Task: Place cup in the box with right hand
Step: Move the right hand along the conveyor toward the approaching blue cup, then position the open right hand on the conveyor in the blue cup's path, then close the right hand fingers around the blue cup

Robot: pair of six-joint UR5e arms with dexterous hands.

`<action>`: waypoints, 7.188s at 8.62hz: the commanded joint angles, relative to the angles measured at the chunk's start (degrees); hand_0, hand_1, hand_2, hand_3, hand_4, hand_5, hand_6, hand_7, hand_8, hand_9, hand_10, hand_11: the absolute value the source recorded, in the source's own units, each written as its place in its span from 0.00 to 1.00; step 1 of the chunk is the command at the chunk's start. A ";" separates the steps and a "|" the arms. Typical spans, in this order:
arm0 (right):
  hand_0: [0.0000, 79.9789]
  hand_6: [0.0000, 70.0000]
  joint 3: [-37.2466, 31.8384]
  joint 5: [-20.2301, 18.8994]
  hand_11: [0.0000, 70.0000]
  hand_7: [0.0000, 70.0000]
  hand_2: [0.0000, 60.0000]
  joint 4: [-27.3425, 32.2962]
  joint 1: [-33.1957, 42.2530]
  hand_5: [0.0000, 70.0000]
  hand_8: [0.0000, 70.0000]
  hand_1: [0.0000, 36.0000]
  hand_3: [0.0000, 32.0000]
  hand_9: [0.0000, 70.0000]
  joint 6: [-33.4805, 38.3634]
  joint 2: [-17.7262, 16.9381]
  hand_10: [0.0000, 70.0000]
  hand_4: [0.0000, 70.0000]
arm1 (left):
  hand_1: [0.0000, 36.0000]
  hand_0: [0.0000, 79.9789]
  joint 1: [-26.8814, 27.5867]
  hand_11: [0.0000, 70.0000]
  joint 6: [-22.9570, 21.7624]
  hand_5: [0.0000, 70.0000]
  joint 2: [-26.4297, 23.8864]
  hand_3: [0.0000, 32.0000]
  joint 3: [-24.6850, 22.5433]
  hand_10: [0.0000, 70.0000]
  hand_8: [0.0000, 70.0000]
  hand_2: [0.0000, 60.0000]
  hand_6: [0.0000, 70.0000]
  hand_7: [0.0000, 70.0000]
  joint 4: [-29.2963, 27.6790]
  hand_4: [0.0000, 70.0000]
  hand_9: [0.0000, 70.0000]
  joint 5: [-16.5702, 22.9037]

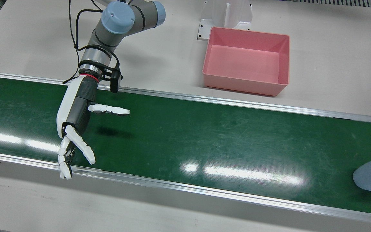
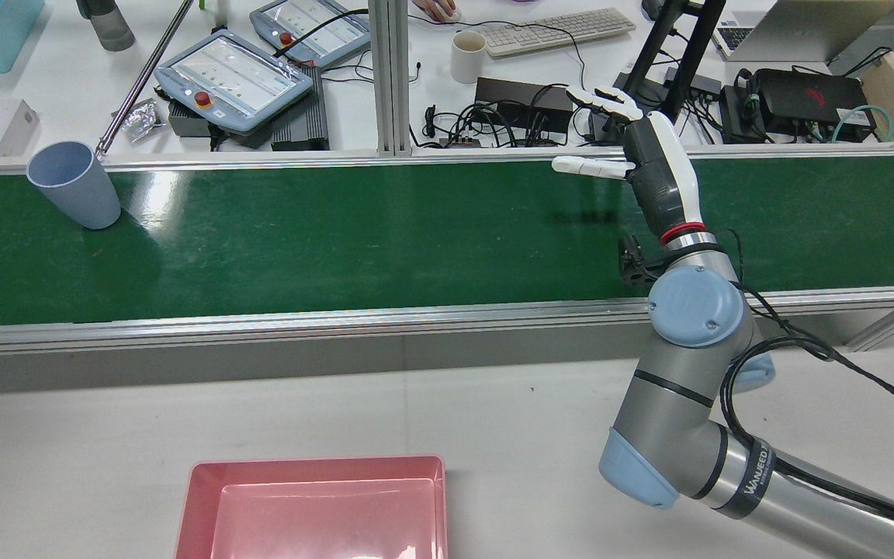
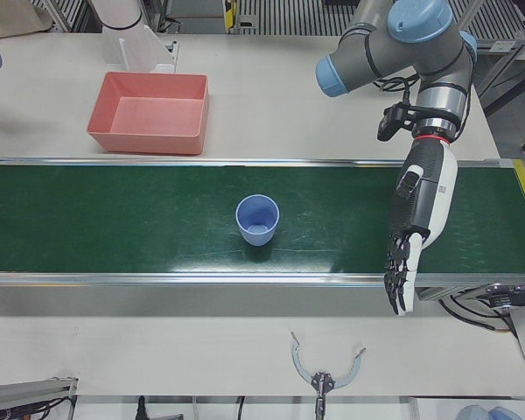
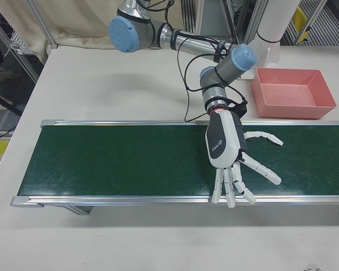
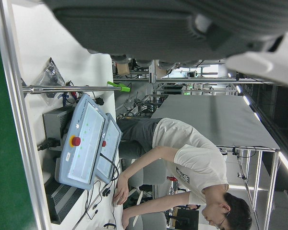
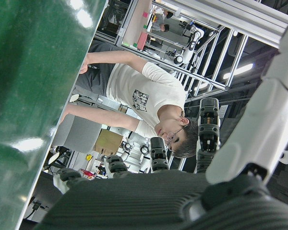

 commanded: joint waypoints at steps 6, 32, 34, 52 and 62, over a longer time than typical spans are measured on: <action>0.58 0.04 3.40 -8.17 0.06 0.30 0.00 18.31 9.53 0.02 0.07 0.05 0.38 0.14 4.22 -18.36 0.04 0.54 | 0.00 0.00 0.01 0.00 0.00 0.00 0.00 0.00 0.00 0.00 0.00 0.00 0.00 0.00 0.00 0.00 0.00 0.00; 0.58 0.02 -2.17 -16.47 0.00 0.34 0.00 17.23 9.55 0.00 0.03 0.00 0.74 0.11 -5.60 -10.72 0.00 0.62 | 0.00 0.00 0.01 0.00 0.00 0.00 0.00 0.00 0.00 0.00 0.00 0.00 0.00 0.00 0.00 0.00 0.00 0.00; 0.58 0.02 -2.35 -16.47 0.00 0.34 0.00 17.23 9.55 0.00 0.03 0.00 0.73 0.11 -6.59 -10.81 0.00 0.63 | 0.00 0.00 0.01 0.00 0.00 0.00 0.00 0.00 0.00 0.00 0.00 0.00 0.00 0.00 0.00 0.00 0.00 0.00; 0.58 0.02 -3.05 -16.29 0.00 0.37 0.00 17.23 8.41 0.00 0.03 0.00 0.66 0.12 -11.60 -10.10 0.00 0.70 | 0.00 0.00 0.01 0.00 0.00 0.00 0.00 0.00 0.00 0.00 0.00 0.00 0.00 0.00 0.00 0.00 0.00 0.00; 0.58 0.17 0.90 -9.52 0.06 0.80 0.65 12.93 8.50 0.00 0.10 0.36 0.00 0.26 -12.13 -13.97 0.05 1.00 | 0.00 0.00 -0.08 0.00 0.00 0.00 0.00 0.00 0.00 0.00 0.00 0.00 0.00 0.00 0.00 0.00 0.00 0.00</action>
